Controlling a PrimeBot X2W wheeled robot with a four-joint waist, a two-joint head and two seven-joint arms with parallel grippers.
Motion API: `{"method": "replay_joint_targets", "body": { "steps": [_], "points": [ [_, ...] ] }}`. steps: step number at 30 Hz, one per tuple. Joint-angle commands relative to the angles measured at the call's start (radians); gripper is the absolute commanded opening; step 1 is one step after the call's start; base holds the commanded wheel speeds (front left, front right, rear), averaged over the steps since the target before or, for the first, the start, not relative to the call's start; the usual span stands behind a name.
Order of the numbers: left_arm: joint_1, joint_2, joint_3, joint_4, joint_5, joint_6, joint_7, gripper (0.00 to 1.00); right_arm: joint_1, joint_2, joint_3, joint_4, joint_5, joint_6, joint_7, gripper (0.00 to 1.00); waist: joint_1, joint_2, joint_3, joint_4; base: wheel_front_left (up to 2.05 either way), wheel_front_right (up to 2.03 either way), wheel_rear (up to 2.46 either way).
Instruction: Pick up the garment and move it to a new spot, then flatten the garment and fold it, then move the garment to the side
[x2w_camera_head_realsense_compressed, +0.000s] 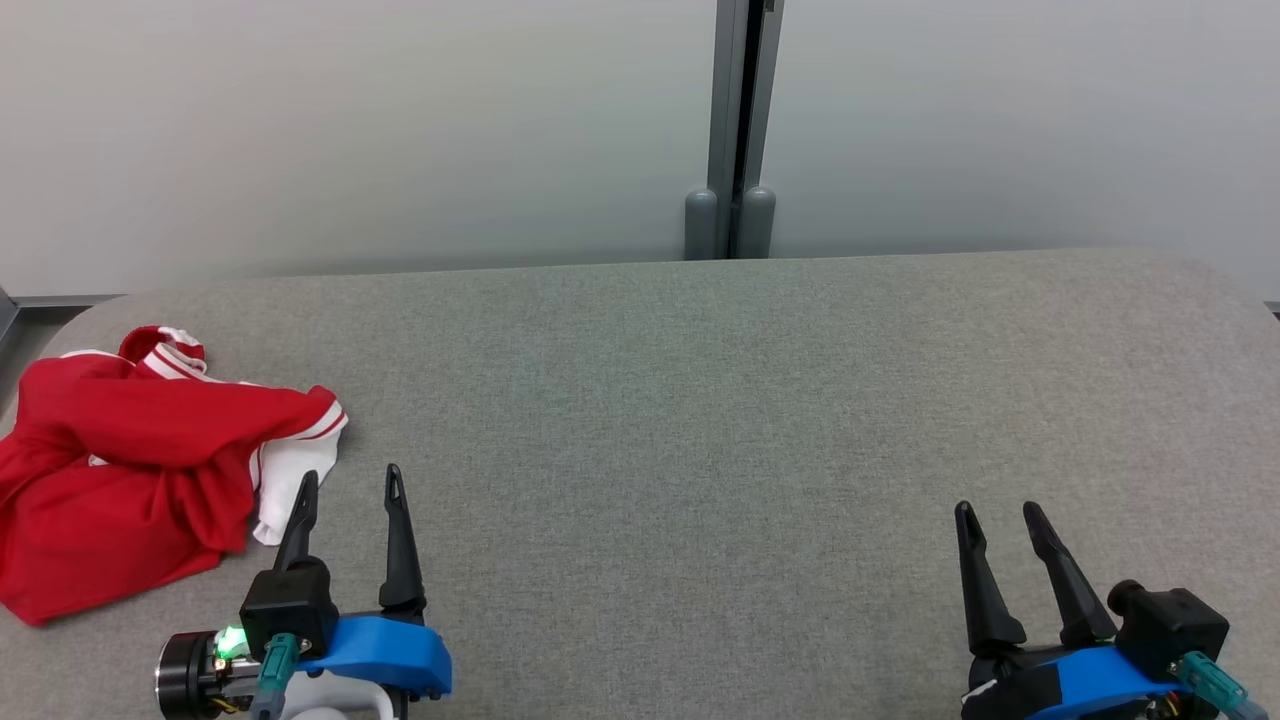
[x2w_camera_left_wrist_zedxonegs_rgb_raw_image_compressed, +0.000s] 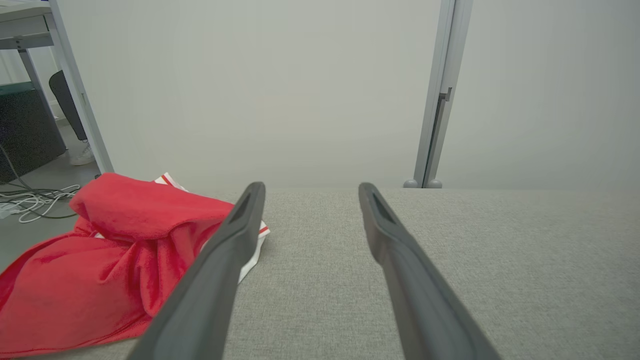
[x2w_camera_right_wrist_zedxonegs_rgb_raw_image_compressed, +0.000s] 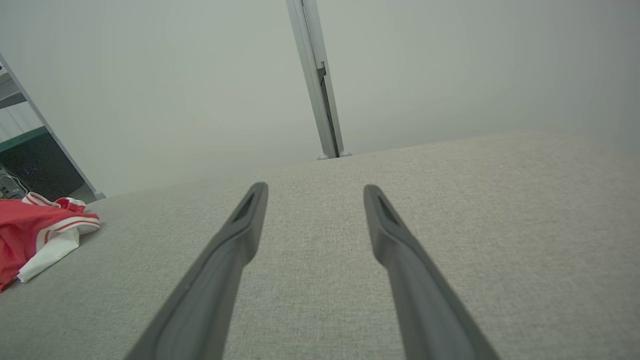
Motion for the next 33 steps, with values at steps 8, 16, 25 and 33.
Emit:
{"method": "replay_joint_targets", "body": {
  "steps": [8, 16, 25, 33],
  "points": [
    [-0.01, 0.003, 0.004, 0.003, -0.008, -0.004, -0.005, 1.0, 0.009, -0.006, 0.005, 0.002, 0.006, 0.002, -0.006, 1.0, 0.0, -0.0002, 0.0, 0.008, 0.0, 0.0, 0.0],
    [-0.011, 0.003, 0.006, 0.005, -0.009, -0.003, -0.005, 1.0, 0.011, -0.006, 0.006, 0.006, 0.004, 0.002, -0.005, 1.0, 0.0, -0.0002, 0.0, 0.033, 0.0, 0.0, 0.0],
    [-0.011, 0.002, 0.017, -0.003, -0.005, -0.004, -0.005, 1.0, 0.01, -0.006, 0.007, 0.005, 0.003, 0.001, -0.005, 1.0, 0.0, -0.0002, 0.009, 0.087, 0.0, 0.0, 0.0],
    [-0.013, 0.002, 0.025, -0.007, -0.01, 0.007, -0.005, 1.0, 0.004, -0.006, 0.01, 0.003, -0.003, 0.001, -0.005, 1.0, 0.0, -0.0002, 0.021, 0.15, 0.0, 0.0, 0.0]
  ]
}}
